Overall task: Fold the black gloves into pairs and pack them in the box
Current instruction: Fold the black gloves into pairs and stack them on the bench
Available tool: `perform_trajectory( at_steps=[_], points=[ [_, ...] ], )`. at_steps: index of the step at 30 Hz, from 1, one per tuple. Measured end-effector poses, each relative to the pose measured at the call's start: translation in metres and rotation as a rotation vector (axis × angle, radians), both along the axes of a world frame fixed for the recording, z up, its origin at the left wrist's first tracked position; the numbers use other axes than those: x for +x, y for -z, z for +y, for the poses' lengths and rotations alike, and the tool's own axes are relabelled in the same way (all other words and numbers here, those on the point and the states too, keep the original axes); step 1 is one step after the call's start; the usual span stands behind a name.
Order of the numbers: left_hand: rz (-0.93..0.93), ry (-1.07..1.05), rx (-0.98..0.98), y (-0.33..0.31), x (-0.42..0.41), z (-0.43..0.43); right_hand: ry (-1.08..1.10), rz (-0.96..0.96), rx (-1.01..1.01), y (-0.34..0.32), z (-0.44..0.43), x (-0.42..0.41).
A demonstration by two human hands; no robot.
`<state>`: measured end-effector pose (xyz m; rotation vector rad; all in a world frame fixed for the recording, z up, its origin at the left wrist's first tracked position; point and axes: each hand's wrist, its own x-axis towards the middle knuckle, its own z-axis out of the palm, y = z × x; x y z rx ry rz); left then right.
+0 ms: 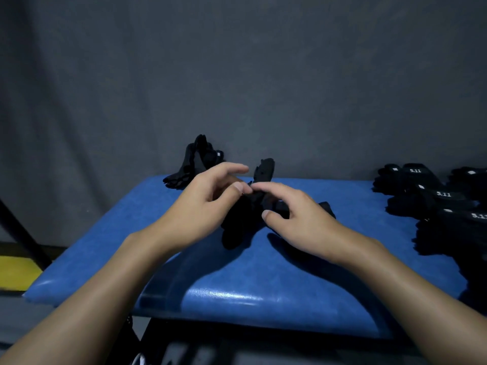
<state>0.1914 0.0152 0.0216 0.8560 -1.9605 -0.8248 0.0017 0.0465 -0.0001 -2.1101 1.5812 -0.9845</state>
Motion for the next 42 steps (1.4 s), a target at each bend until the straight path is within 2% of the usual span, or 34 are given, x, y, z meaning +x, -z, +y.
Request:
perform_trajectory(
  at_steps=[2, 9, 14, 17, 23, 28, 36, 42],
  points=[
    [-0.009, -0.031, -0.012, 0.002, -0.001, -0.004, 0.013, -0.040, 0.019, 0.001, 0.000, -0.001],
    [-0.176, -0.101, -0.132, 0.015, 0.002, -0.027, -0.008, -0.402, -0.020, -0.002, 0.006, -0.003],
    [-0.194, -0.048, -0.049, 0.021, -0.002, -0.033, 0.050, -0.677, 0.100, -0.004, 0.008, -0.010],
    [-0.171, -0.013, 0.034, 0.021, -0.005, -0.031, 0.046, -0.763, 0.138, -0.009, 0.011, -0.013],
    [-0.083, 0.072, 0.086, 0.015, -0.020, -0.024, 0.035, -0.806, 0.119, -0.014, 0.014, -0.021],
    [0.026, 0.086, 0.153, 0.012, -0.043, -0.020, 0.120, -0.801, 0.142, -0.013, 0.017, -0.037],
    [-0.048, 0.051, 0.103, 0.018, -0.068, -0.023, 0.263, -0.507, 0.207, -0.005, 0.029, -0.063],
    [0.007, 0.090, 0.157, 0.016, -0.075, -0.020, 0.215, -0.553, 0.232, -0.006, 0.035, -0.068]
  ],
)
